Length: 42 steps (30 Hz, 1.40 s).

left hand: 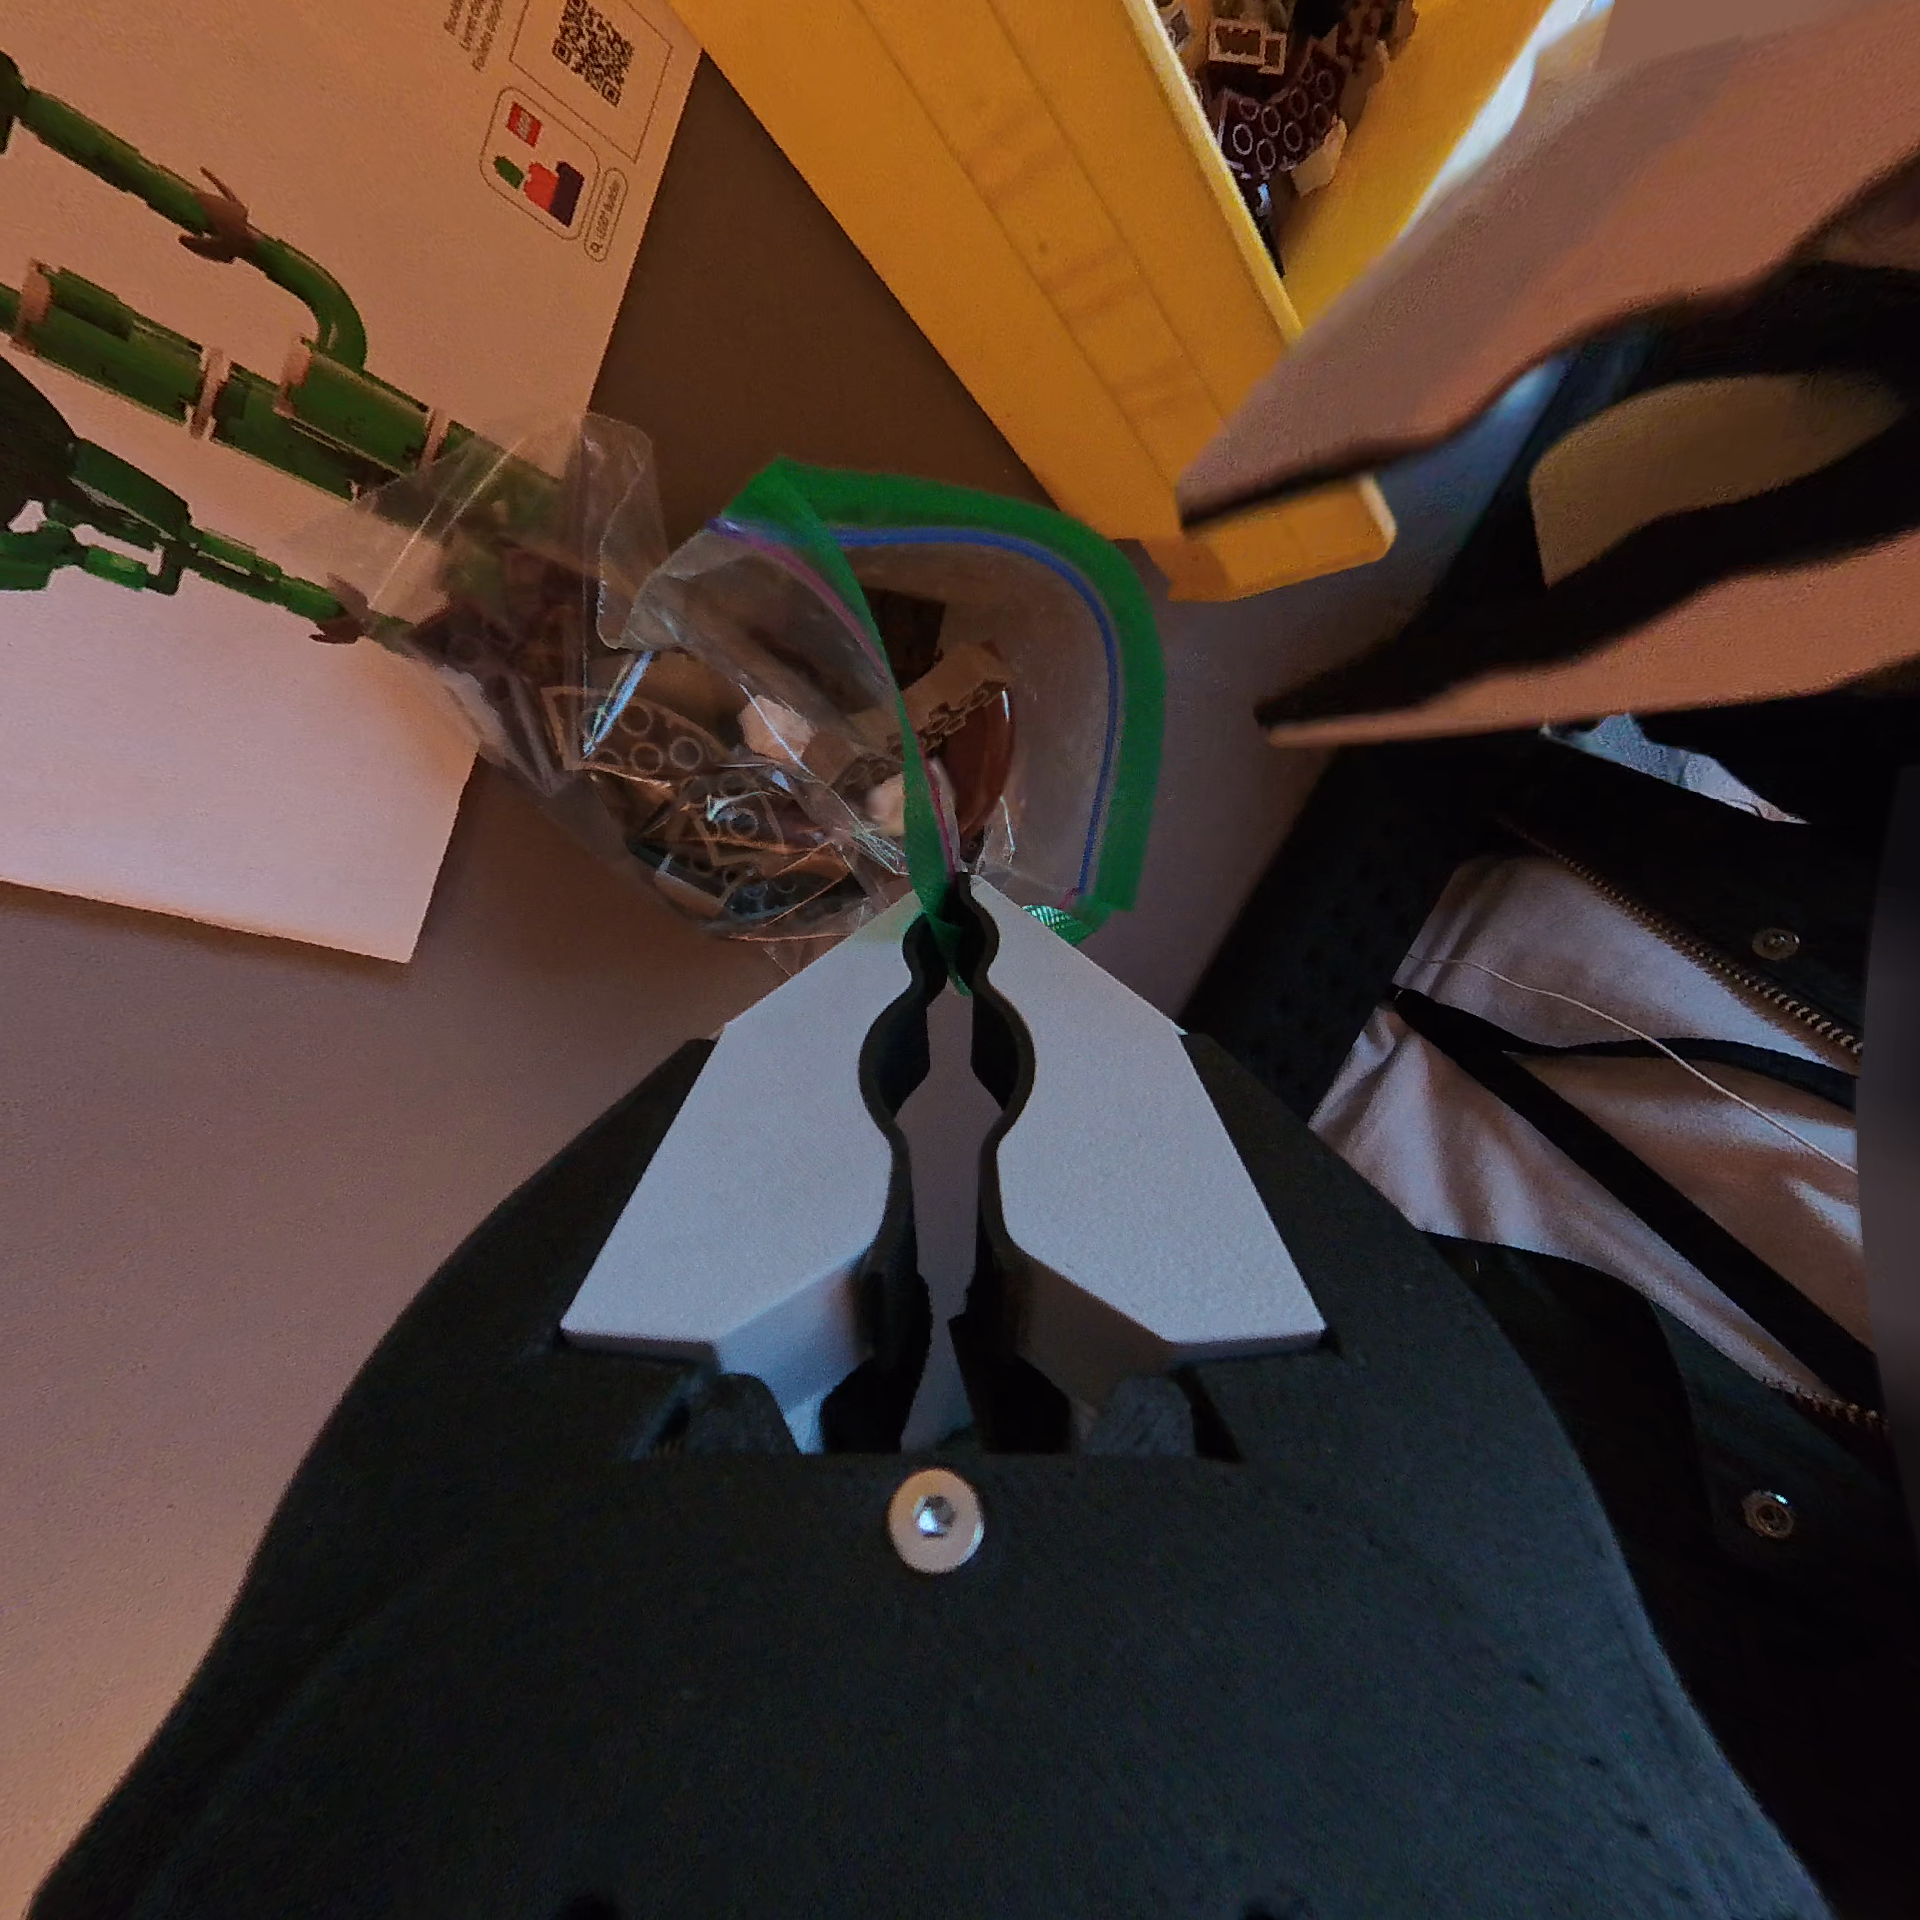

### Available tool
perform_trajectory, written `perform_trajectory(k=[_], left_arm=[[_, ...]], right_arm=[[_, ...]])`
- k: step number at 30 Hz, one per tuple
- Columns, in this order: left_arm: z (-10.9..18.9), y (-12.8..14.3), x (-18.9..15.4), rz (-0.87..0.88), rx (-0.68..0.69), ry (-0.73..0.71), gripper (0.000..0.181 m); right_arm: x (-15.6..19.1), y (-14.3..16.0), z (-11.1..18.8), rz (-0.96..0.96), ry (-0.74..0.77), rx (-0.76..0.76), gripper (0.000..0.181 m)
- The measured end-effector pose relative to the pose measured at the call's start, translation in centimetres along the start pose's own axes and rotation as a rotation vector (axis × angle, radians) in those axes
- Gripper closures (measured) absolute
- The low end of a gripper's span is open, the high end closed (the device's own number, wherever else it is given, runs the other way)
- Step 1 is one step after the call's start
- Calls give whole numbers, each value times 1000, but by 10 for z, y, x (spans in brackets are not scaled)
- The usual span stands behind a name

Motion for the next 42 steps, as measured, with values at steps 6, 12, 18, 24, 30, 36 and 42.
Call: perform_trajectory(k=[6, 12, 18, 24, 30, 36, 42], left_arm=[[2, 1, 1, 5, -2, 4, 181], [0, 1, 1, 4, 3, 2, 181], [1, 1, 1, 6, 2, 5, 181], [2, 1, 0, 2, 1, 4, 181], [1, 1, 1, 2, 5, 5, 181], [1, 1, 1, 6, 2, 6, 181], [0, 1, 1, 5, 3, 5, 181]], right_arm=[[-34, 48, 39, -12, 108, 174, 150], [-40, 138, 23, -167, -25, 504, 150], [-40, 159, 8, -194, -48, 588, 150], [-37, 170, 3, -180, -84, 621, 171], [-42, 160, 10, -210, -41, 575, 173], [-39, 88, 35, -123, 72, 363, 173], [9, -9, 16, 9, -26, -43, 173]])
Point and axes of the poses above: each gripper's, where its closed fingertips meet, z back along the fingers, y out of its underside, x = y × z across the jaws, the point moved 4 cm from there along z, back along the fingers, and after that the axes turned 12 degrees about z, right-handed, at the moved point
